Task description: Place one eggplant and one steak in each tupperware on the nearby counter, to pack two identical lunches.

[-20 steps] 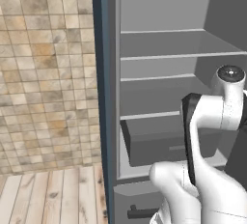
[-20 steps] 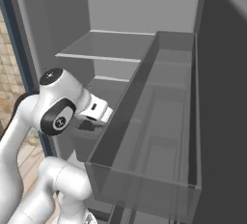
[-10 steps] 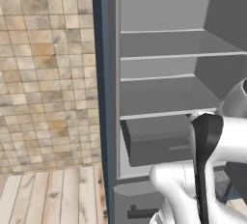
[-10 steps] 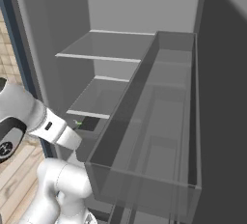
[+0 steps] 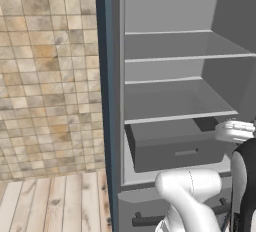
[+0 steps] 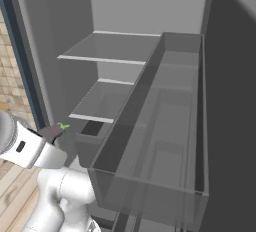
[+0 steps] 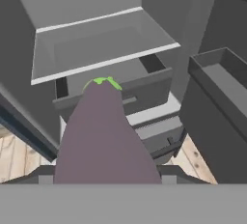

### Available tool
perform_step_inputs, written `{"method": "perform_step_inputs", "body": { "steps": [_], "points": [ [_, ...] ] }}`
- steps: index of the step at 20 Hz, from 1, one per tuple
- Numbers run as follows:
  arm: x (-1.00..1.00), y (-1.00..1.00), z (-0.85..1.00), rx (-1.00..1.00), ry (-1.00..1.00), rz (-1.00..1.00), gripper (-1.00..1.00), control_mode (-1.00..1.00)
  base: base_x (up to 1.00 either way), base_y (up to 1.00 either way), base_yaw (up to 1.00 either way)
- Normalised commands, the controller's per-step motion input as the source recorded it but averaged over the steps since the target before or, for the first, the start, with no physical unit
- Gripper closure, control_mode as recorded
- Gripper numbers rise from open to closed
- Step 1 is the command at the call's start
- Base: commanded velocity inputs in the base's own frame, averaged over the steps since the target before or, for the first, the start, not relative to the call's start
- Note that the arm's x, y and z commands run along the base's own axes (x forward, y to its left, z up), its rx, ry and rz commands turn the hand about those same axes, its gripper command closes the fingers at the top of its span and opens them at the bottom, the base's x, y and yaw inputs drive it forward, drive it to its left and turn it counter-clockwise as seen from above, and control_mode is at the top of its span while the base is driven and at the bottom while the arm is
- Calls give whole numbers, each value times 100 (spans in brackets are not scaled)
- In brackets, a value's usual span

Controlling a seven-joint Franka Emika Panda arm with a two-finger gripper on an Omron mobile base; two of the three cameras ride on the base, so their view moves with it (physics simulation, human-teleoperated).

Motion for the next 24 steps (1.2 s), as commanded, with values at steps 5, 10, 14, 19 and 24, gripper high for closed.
{"method": "perform_step_inputs", "body": {
  "steps": [5,10,14,19,24],
  "points": [
    [14,6,0,0,0,19,100,-100,0,0,0],
    [29,17,0,0,-1,17,100,-100,0,0,0],
    [6,29,0,-1,0,5,100,-100,0,0,0],
    [-2,9,0,-1,0,0,100,100,-26,6,0],
    [0,0,0,0,0,0,100,100,-88,1,0]
  ]
}}
